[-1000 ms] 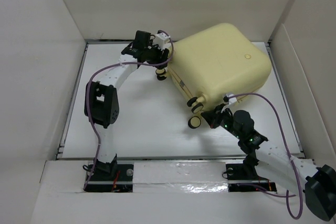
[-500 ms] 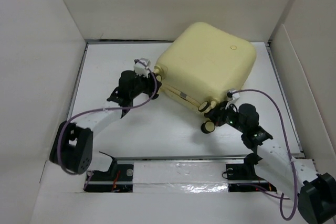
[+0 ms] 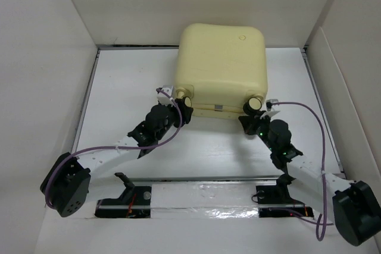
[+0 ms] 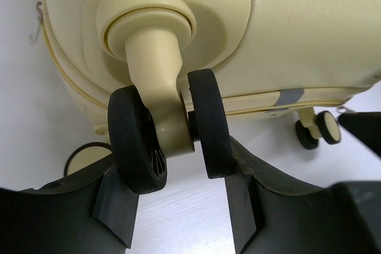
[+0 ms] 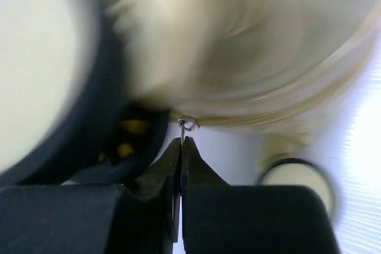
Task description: Pack the luggage
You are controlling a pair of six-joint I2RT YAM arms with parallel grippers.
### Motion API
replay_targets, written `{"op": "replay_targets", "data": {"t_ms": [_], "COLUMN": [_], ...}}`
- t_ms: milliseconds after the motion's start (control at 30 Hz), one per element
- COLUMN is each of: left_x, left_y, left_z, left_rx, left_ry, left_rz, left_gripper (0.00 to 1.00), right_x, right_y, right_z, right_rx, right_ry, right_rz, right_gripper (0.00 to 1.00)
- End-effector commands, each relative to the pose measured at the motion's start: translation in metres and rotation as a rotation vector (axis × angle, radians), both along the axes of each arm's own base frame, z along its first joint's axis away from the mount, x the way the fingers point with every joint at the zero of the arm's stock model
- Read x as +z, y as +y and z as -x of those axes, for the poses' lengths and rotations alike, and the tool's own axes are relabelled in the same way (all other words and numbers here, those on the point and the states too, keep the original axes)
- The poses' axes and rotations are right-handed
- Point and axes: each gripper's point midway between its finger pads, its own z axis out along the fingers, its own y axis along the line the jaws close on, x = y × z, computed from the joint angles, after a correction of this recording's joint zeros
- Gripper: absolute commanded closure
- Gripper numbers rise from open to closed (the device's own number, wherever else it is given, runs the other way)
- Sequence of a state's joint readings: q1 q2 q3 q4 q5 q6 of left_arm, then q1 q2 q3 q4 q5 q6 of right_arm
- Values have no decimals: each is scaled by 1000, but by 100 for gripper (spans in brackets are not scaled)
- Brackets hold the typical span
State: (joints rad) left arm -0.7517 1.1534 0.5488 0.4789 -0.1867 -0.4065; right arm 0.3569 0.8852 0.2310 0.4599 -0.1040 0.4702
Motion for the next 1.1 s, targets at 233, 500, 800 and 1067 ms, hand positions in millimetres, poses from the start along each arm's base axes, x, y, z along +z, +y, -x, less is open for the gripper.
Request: {"op": "replay_targets", "data": {"t_ms": [233, 500, 800, 1067], "left_x": [128, 177, 205, 199], "left_y": [-118, -117, -96, -68], "left_z": [93, 118, 149, 148], "left_rx": [-662, -774, -840, -722], "left_ry": [-163, -197, -199, -231], "left_rz": [415, 534, 686, 776], "left_gripper": [100, 100, 100, 100], "right_x": [42, 65, 84, 95], "right_y": [97, 208, 307, 297], "right_z": [8, 45, 114, 114], "right_rx": [-17, 382, 842, 829], "right_ry": [-180, -205, -213, -223], "right_rz": [-27, -100, -441, -579], "right_gripper": [100, 100, 100, 100]}}
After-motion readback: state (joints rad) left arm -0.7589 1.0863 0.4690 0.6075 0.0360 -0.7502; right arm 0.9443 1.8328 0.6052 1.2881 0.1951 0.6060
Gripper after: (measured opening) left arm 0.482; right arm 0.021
